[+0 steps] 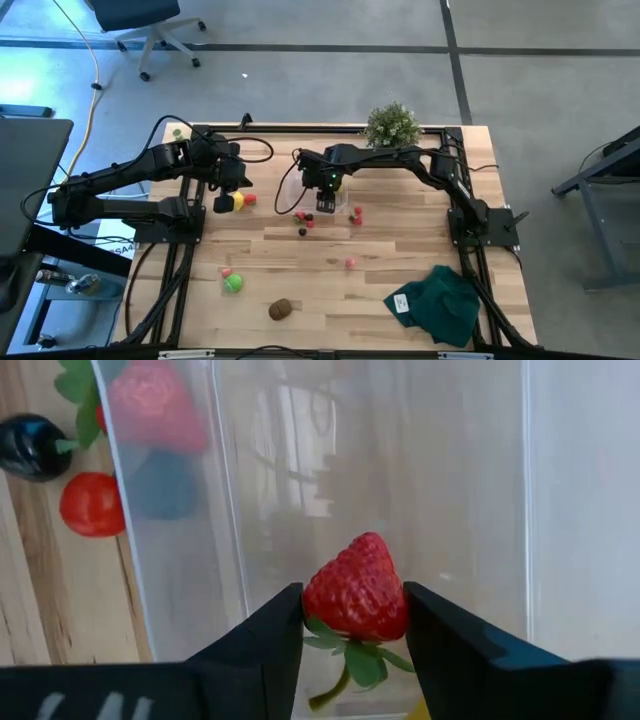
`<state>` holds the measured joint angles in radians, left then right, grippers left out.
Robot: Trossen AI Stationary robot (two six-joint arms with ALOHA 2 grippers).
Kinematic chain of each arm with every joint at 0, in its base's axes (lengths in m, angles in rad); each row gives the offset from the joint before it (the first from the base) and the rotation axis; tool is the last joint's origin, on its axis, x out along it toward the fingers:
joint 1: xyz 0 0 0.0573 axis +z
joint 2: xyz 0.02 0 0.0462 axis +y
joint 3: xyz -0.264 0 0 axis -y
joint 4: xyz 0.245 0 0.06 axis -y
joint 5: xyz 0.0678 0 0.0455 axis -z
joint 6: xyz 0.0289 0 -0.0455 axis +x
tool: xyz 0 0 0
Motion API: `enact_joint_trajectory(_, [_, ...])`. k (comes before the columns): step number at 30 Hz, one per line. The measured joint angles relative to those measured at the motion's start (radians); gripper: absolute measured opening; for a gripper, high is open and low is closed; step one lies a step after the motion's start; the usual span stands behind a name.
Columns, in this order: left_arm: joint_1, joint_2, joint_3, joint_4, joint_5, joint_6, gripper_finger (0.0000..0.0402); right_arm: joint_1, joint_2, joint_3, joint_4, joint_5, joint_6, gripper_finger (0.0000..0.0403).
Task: Pick and placing Produce into tupperware
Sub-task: Put the red strawberry into the transparent bin
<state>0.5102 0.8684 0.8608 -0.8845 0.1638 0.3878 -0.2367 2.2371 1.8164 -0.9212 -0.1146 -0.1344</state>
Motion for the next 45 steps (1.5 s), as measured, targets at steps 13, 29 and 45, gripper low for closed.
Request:
enact_joint_trajectory(13, [0.0,0.0,0.0,0.0,0.0,0.0,0.0003,-0.001,0.0,0.0,0.032,-0.001,-0.005,0.0179])
enact_joint_trajectory(29, [0.0,0.0,0.0,0.0,0.0,0.0,0.0003,0.01,-0.323,0.067,-0.046,-0.015,0.142,0.015])
enact_joint_trajectory(45, [0.0,0.0,0.0,0.0,0.0,0.0,0.0003,0.268,-0.517,0.058,-0.124,0.384,0.351,0.0149])
